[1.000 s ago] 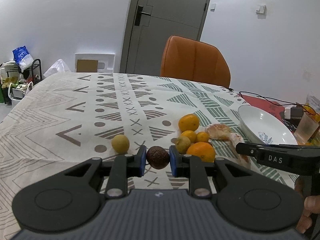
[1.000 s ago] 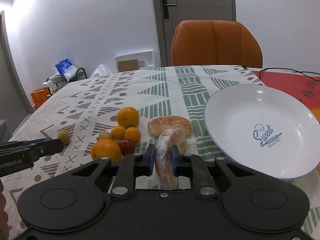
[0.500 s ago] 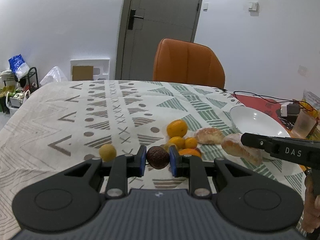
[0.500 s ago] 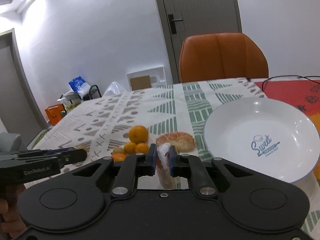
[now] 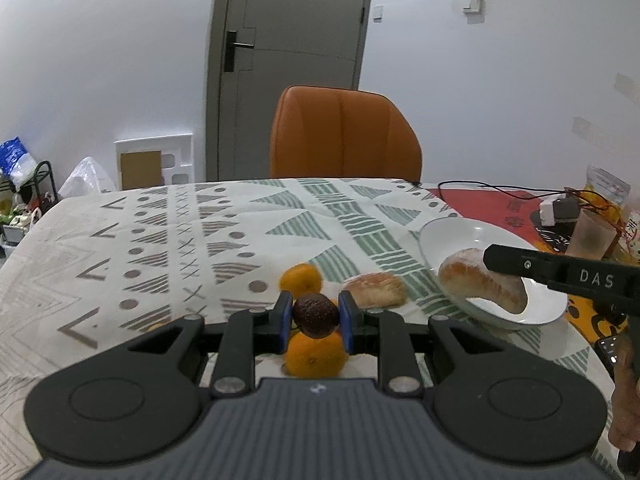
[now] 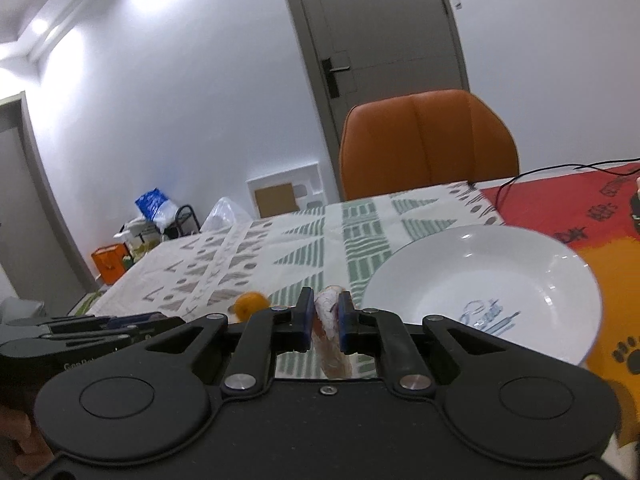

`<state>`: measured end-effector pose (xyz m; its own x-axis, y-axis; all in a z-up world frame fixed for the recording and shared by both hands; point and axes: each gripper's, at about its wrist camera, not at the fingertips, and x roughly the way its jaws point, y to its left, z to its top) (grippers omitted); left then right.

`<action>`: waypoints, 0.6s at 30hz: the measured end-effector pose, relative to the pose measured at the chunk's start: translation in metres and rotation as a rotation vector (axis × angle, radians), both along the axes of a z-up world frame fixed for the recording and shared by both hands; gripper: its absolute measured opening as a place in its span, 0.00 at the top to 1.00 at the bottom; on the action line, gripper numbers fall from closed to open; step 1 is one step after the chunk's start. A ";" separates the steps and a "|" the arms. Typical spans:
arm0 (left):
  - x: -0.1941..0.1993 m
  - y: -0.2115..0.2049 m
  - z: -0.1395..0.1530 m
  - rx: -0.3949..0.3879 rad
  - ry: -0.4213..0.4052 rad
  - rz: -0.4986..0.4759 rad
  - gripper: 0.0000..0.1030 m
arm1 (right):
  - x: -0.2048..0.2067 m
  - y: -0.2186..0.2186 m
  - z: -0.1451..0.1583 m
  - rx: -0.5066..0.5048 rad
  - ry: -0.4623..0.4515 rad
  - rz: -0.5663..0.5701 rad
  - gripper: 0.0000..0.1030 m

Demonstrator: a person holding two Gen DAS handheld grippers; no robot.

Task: Organize fruits
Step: 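Carry the pomelo segment to the white bowl with the right gripper while the left gripper holds the plum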

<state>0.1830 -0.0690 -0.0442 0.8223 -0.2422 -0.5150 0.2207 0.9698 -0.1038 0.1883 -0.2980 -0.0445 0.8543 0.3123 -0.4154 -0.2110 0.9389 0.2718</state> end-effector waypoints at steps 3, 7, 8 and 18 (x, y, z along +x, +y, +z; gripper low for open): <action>0.004 -0.009 0.002 0.006 -0.007 -0.008 0.78 | 0.001 -0.009 0.001 0.007 -0.006 -0.012 0.92; 0.008 -0.020 0.006 0.016 -0.017 -0.025 0.78 | -0.001 -0.021 0.005 0.023 -0.027 -0.030 1.00; 0.009 -0.023 0.006 0.019 -0.019 -0.029 0.78 | -0.001 -0.025 0.006 0.021 -0.034 -0.038 1.00; 0.009 -0.036 0.004 0.039 -0.014 -0.046 0.78 | 0.000 -0.047 -0.006 0.065 0.036 -0.064 1.00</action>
<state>0.1915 -0.1050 -0.0400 0.8178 -0.2598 -0.5136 0.2661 0.9619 -0.0628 0.1886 -0.3449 -0.0508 0.8585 0.2846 -0.4266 -0.1399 0.9303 0.3391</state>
